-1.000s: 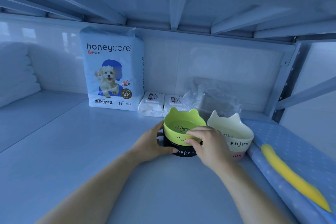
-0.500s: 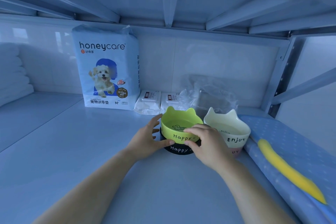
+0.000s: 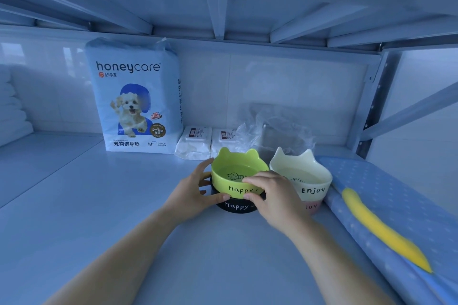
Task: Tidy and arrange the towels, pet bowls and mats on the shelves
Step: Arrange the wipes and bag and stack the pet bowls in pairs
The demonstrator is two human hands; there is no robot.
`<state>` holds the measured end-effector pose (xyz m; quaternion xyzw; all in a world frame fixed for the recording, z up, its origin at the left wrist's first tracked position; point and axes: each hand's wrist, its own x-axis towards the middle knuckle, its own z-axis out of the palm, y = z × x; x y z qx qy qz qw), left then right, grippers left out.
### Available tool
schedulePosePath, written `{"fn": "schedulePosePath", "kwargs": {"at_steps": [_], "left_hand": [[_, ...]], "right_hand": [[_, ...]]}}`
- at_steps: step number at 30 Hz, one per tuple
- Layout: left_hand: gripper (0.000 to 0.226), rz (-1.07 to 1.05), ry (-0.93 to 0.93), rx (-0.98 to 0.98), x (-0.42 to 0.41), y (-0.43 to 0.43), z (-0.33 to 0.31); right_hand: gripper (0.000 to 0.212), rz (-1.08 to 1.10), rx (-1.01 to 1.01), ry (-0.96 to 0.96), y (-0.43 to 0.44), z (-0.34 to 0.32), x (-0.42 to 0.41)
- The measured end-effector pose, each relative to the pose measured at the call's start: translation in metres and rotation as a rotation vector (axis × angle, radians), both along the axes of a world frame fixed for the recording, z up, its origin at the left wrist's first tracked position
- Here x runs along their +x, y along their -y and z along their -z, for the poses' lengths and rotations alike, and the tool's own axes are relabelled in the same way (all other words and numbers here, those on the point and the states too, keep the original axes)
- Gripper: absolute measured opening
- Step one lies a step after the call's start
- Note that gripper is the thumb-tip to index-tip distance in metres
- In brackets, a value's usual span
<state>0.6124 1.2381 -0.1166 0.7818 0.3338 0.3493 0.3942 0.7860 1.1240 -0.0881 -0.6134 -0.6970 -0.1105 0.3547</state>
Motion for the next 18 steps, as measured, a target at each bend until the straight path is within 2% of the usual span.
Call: {"fn": "schedulePosePath", "kwargs": {"at_steps": [5,8,13,15,18], "left_hand": [[0.100,-0.014,0.008,0.066,0.000,0.004,-0.001],[0.104,-0.010,0.099,0.102,-0.004,0.007,-0.009],[0.068,-0.097,0.374,0.093,-0.007,0.020,-0.029],[0.069,-0.101,0.401,0.068,-0.006,0.022,-0.031],[0.058,-0.076,0.338,0.042,-0.001,0.026,-0.030]], "right_hand": [[0.026,-0.021,0.016,0.005,-0.001,0.001,0.002],[0.024,-0.055,0.063,0.009,0.002,0.000,0.003],[0.025,-0.060,0.321,-0.108,0.002,-0.025,0.000],[0.024,-0.019,0.386,-0.128,0.005,-0.035,0.006],[0.024,0.021,0.386,-0.135,0.012,-0.036,0.020]]}}
